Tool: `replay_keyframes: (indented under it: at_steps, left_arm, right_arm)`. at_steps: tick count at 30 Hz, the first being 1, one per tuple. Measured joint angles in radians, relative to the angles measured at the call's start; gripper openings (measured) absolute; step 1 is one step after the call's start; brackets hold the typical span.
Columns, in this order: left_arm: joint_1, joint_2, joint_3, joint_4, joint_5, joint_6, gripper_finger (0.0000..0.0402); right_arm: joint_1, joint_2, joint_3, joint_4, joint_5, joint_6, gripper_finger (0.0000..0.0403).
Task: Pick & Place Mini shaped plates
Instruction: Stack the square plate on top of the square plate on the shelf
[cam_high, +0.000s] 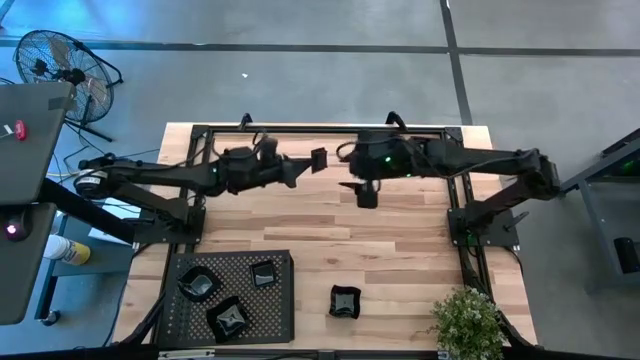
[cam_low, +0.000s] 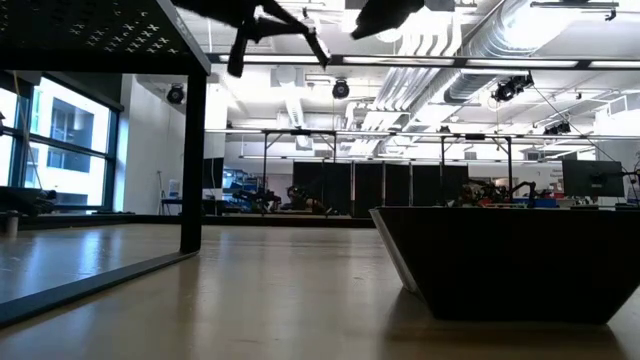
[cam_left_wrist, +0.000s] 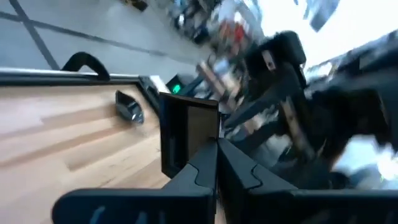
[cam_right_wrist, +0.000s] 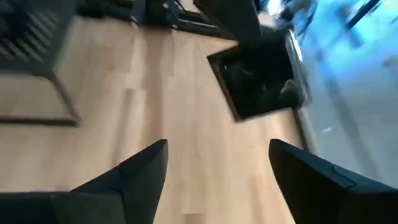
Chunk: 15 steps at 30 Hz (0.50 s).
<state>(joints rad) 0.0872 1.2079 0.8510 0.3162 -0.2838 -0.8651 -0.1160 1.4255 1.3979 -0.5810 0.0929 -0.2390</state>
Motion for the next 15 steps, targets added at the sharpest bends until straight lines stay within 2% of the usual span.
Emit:
replay_keyframes:
  at_steps: [4, 8, 12, 14, 15]
  left_arm:
    - [0.011, 0.0, 0.191, -0.362, 0.075, 0.163, 0.0]
    - [-0.029, 0.029, 0.416, -0.788, 0.096, 0.282, 0.0]
    - [-0.118, 0.07, 0.603, -1.105, 0.096, 0.272, 0.0]
    - [-0.182, 0.097, 0.675, -1.25, 0.096, 0.238, 0.0]
    - [-0.219, 0.114, 0.705, -1.312, 0.097, 0.209, 0.0]
  right_arm:
    - [-0.029, -0.06, -0.049, -0.016, -0.1, 0.132, 0.0236]
    - [-0.03, -0.125, -0.177, 0.065, -0.099, 0.177, 0.0146]
    - [-0.034, -0.184, -0.305, 0.15, -0.102, 0.236, 0.0037]
    - [-0.035, -0.209, -0.354, 0.182, -0.1, 0.264, 0.0011]
    - [-0.035, -0.217, -0.373, 0.198, -0.1, 0.277, 0.0012]
